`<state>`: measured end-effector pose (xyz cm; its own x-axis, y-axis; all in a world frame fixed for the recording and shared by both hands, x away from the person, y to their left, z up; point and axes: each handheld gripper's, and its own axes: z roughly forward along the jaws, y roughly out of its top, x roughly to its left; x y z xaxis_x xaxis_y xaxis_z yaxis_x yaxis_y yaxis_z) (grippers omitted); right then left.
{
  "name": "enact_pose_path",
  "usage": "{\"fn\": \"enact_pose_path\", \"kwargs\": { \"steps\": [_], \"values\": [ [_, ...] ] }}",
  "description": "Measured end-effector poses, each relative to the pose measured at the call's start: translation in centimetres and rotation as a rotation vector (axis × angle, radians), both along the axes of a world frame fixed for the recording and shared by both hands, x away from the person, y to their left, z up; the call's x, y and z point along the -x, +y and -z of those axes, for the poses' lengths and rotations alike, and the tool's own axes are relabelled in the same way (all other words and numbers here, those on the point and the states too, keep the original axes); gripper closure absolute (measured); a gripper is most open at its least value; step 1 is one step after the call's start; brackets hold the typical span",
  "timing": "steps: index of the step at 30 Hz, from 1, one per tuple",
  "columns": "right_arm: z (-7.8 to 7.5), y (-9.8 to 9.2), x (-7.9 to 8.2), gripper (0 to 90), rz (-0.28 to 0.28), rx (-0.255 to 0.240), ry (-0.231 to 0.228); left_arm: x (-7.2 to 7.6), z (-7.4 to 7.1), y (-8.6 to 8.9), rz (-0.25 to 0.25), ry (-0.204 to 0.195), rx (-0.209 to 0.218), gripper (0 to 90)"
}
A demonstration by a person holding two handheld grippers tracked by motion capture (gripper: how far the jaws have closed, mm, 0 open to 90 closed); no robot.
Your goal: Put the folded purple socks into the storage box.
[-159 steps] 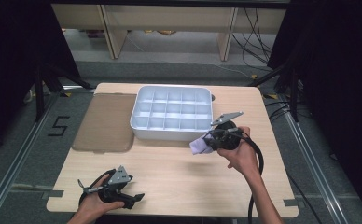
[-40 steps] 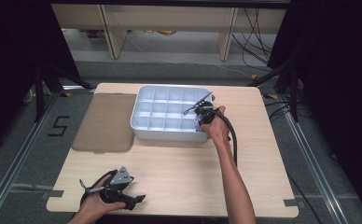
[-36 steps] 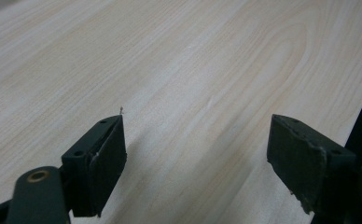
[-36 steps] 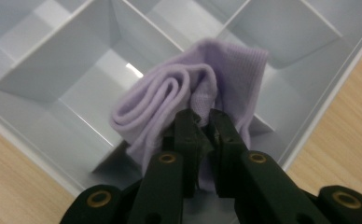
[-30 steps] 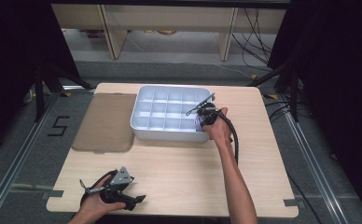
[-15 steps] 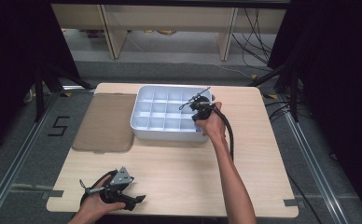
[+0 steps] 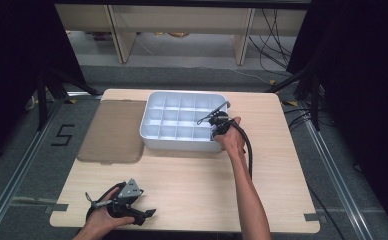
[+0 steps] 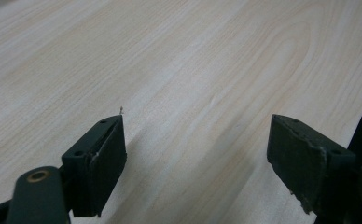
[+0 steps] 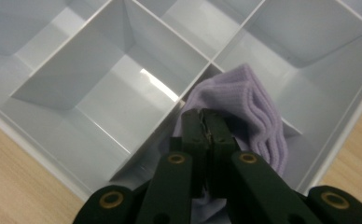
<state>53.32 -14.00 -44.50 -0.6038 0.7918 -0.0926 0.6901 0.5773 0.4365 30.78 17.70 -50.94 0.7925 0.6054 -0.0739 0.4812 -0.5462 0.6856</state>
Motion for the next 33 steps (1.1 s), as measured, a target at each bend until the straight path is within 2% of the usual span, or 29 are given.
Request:
{"fn": "enact_pose_path", "kwargs": {
  "steps": [1,2,4,5,6,8,10,12,13,15,16,17,18,21,22,24,25,26,27,28,29,31,32,33],
  "values": [
    [0.0,0.0,0.0,88.9,-0.002,0.000,0.002,0.0,0.0,0.0,-0.006,0.004,-0.011,19.3],
    [0.1,0.1,0.1,88.9,0.013,-0.006,0.014,0.0,0.0,0.0,-0.002,0.005,-0.012,19.3],
    [0.2,0.1,-0.1,88.9,0.003,0.001,0.030,0.1,0.0,0.0,0.003,0.004,-0.008,19.3],
    [0.4,0.2,0.0,88.9,0.011,-0.001,0.028,0.0,-0.1,0.0,0.022,-0.006,-0.016,19.3],
    [0.5,0.1,-0.1,88.8,-0.005,-0.001,0.037,0.0,-0.1,0.0,0.016,-0.005,-0.010,19.3],
    [0.5,0.2,0.0,88.8,0.008,-0.005,0.030,0.1,0.0,0.0,0.007,0.002,-0.009,19.3],
    [0.3,0.1,0.0,88.5,0.005,-0.016,0.034,0.1,0.0,0.0,-0.001,0.009,-0.002,19.3],
    [-0.2,-0.3,0.1,87.3,0.009,-0.052,0.031,0.1,-0.1,0.0,0.000,0.007,-0.002,19.3],
    [-0.3,-0.3,0.2,87.0,0.011,-0.062,0.005,0.1,-0.1,0.0,0.000,0.007,-0.002,19.3],
    [-0.8,-0.6,0.4,85.9,0.017,-0.082,-0.012,0.0,0.0,0.0,0.000,0.003,-0.014,19.3],
    [-1.2,-0.8,0.5,85.2,0.010,-0.101,-0.031,0.1,0.0,-0.1,0.002,0.005,-0.005,19.4],
    [-1.4,-0.9,0.6,84.3,0.013,-0.107,-0.042,0.0,-0.1,0.0,0.018,-0.003,-0.015,19.4],
    [-1.7,-1.0,0.7,83.8,0.020,-0.109,-0.041,0.1,0.0,-0.2,0.005,-0.001,0.004,19.4],
    [-2.4,-1.4,1.0,82.4,0.019,-0.121,-0.071,0.1,0.0,-0.2,0.008,-0.003,0.005,19.4],
    [-2.6,-1.5,1.2,81.9,0.018,-0.132,-0.071,0.0,-0.1,-0.1,0.011,-0.001,-0.008,19.4],
    [-3.1,-1.8,1.4,81.1,0.007,-0.155,-0.097,0.0,-0.1,0.0,0.015,-0.005,-0.009,19.4],
    [-3.2,-1.9,1.4,80.7,-0.018,-0.154,-0.113,0.1,-0.1,-0.1,0.000,0.007,0.000,19.4],
    [-3.4,-1.9,1.7,80.2,0.005,-0.168,-0.095,0.0,-0.1,0.0,-0.006,0.000,-0.009,19.4],
    [-3.6,-1.9,2.0,79.7,0.017,-0.184,-0.095,0.0,-0.1,0.0,-0.006,0.002,-0.008,19.4],
    [-3.5,-1.9,2.1,79.6,0.025,-0.194,-0.115,0.0,-0.1,0.0,-0.007,-0.001,-0.009,19.4],
    [-3.6,-1.9,2.3,79.2,0.027,-0.200,-0.102,-0.1,-0.1,0.1,0.005,-0.010,-0.017,19.4],
    [-3.9,-2.1,2.6,78.3,0.023,-0.208,-0.101,-0.1,-0.1,0.1,0.002,-0.010,-0.016,19.4],
    [-3.9,-2.2,2.7,77.7,0.003,-0.212,-0.111,0.0,-0.1,0.0,0.000,-0.006,-0.006,19.4],
    [-3.9,-2.0,3.0,77.0,0.026,-0.233,-0.111,0.0,-0.1,0.1,0.006,-0.005,-0.010,19.4]
  ]
}}
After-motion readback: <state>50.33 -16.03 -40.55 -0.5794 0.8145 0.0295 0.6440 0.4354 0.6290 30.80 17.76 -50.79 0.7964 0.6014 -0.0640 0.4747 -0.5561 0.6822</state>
